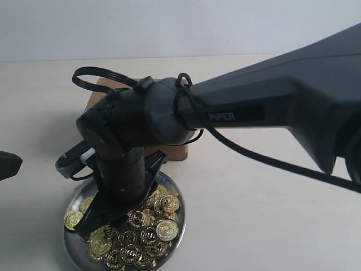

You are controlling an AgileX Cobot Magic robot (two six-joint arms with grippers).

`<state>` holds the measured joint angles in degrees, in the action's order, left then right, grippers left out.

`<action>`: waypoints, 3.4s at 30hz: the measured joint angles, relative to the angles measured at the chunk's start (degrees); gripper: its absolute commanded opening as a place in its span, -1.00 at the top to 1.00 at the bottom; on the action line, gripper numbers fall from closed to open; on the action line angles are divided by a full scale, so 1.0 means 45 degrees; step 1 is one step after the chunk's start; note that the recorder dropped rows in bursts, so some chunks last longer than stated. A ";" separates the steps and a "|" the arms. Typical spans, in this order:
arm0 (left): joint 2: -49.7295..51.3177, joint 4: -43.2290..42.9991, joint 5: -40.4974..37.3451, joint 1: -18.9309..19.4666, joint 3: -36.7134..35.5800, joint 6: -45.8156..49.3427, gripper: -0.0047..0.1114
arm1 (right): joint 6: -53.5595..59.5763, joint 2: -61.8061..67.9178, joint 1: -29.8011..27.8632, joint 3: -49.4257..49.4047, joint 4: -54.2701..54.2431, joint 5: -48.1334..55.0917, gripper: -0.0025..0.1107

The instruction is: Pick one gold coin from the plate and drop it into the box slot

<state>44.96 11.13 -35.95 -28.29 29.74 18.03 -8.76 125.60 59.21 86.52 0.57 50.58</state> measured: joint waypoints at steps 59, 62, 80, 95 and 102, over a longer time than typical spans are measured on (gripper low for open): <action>0.0000 0.0000 0.0000 0.0000 0.0000 0.0000 0.92 | 0.0141 -0.0029 0.0011 0.0080 0.0230 0.1441 0.06; 0.0000 0.0000 -0.0024 0.0000 0.0000 0.0000 0.92 | -0.0032 -0.0029 0.0011 0.0080 0.0485 0.1441 0.06; 0.0000 0.0000 -0.0045 0.0000 0.0000 0.0000 0.92 | -0.0187 0.0080 0.0011 0.0128 0.0547 0.1447 0.27; 0.0000 0.0000 -0.0045 0.0000 0.0000 0.0000 0.92 | -0.0211 -0.0040 0.0011 0.0128 0.0547 0.1484 0.31; 0.0000 0.0000 -0.0071 0.0000 0.0000 0.0000 0.92 | -0.0188 -0.0443 0.0011 0.0128 0.0547 0.1459 0.31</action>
<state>44.96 11.13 -36.26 -28.29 29.74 18.03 -9.61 123.61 59.26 87.10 3.04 57.14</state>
